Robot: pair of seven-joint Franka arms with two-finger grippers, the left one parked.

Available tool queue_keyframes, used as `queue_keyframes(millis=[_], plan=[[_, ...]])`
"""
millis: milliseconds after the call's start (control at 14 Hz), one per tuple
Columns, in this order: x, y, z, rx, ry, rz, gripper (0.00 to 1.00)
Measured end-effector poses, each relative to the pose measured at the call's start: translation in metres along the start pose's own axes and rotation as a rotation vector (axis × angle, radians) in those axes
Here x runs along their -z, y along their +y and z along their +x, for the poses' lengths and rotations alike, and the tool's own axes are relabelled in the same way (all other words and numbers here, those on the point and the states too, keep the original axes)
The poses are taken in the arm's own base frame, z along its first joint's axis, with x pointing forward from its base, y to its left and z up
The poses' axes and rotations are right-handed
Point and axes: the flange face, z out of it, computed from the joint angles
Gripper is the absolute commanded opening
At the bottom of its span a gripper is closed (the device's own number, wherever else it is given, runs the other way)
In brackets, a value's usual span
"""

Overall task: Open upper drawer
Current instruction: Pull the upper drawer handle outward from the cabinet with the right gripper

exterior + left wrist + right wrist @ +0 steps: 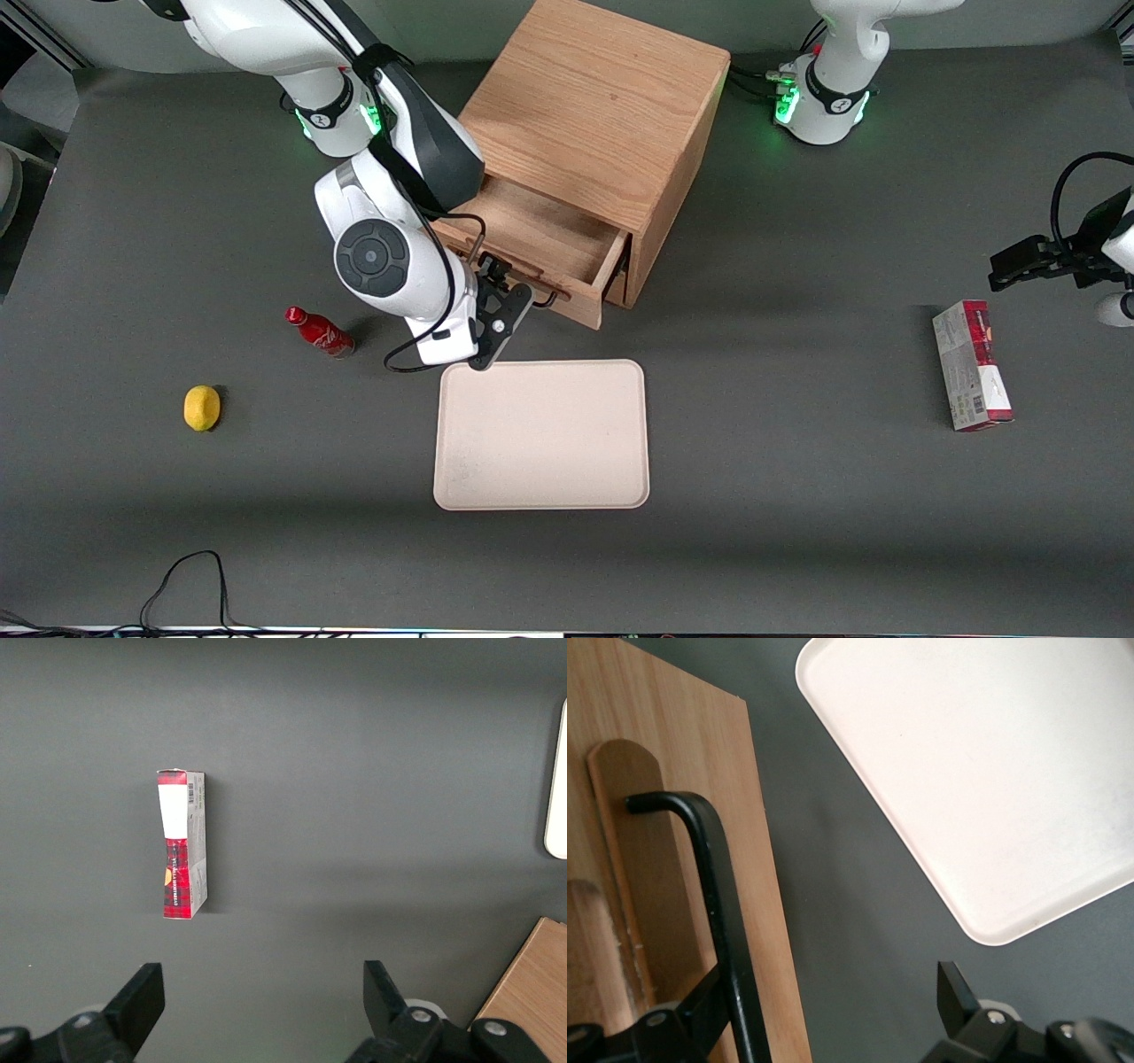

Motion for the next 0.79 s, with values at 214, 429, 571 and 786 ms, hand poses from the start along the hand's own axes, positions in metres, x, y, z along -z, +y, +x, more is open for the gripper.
queue_keyframes(millis=[214, 429, 571, 786], plan=[[0.001, 0.012, 0.003, -0.003, 0.011, -0.003, 1.00], [0.000, 0.025, 0.006, -0.002, 0.032, -0.012, 1.00], [-0.001, 0.037, 0.008, -0.005, 0.045, -0.017, 1.00], [0.001, 0.048, 0.009, -0.008, 0.057, -0.022, 1.00]])
